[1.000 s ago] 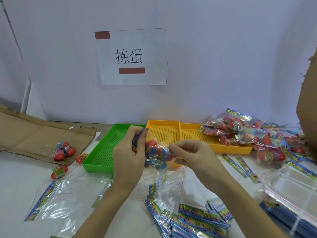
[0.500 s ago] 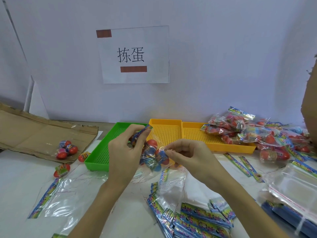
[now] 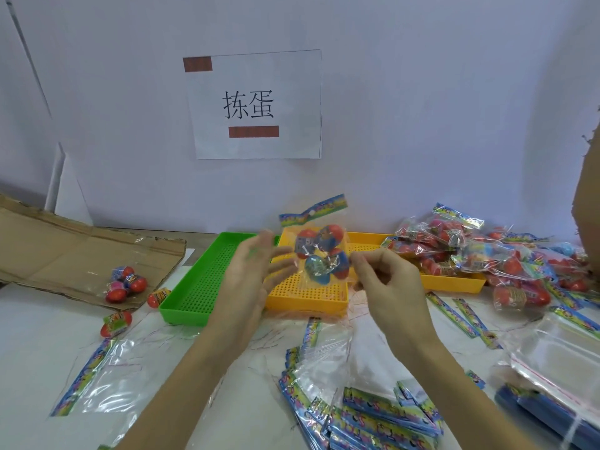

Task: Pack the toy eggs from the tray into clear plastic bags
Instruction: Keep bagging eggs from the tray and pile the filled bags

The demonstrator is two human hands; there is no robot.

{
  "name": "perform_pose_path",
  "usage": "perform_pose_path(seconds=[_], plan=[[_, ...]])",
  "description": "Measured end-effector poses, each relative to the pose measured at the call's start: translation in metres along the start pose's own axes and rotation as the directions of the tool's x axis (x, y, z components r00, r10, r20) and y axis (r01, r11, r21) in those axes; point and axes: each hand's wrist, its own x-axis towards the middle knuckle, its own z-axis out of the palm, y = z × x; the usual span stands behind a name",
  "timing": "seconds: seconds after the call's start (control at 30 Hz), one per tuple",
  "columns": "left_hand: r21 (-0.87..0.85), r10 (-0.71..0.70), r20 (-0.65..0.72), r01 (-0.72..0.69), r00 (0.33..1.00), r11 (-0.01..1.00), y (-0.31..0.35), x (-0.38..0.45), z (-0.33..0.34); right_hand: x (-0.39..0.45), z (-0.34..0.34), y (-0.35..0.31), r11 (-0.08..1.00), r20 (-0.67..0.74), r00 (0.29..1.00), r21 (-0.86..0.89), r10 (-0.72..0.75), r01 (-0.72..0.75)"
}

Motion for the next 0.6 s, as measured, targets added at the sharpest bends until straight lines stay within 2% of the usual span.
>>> perform_pose_path(seconds=[0.1, 0.2, 0.3, 0.47, 0.6], plan=[[0.253, -0.055, 0.135, 0.019, 0.989, 0.967, -0.011, -0.008, 0.006, 0.003, -0.005, 0.001, 0.996, -0.040, 0.998, 0.079, 0.047, -0.044], [0.211, -0.020, 0.104, -0.002, 0.994, 0.977, -0.015, -0.012, 0.010, 0.002, -0.001, 0.003, 0.990, -0.035, 0.996, 0.116, 0.080, -0.076], [0.156, -0.055, 0.073, 0.043, 0.996, 0.987, -0.010, -0.011, 0.010, 0.000, 0.005, 0.003, 0.987, -0.014, 0.997, 0.138, 0.080, -0.077], [0.223, 0.027, 0.009, -0.028, 1.000, 0.974, -0.009, -0.008, 0.005, -0.009, 0.011, 0.006, 0.991, 0.032, 0.999, 0.130, 0.028, -0.032], [0.171, -0.025, 0.053, 0.015, 0.998, 0.985, -0.008, -0.003, -0.002, -0.005, 0.011, 0.005, 0.963, 0.117, 0.986, 0.225, 0.122, -0.146]])
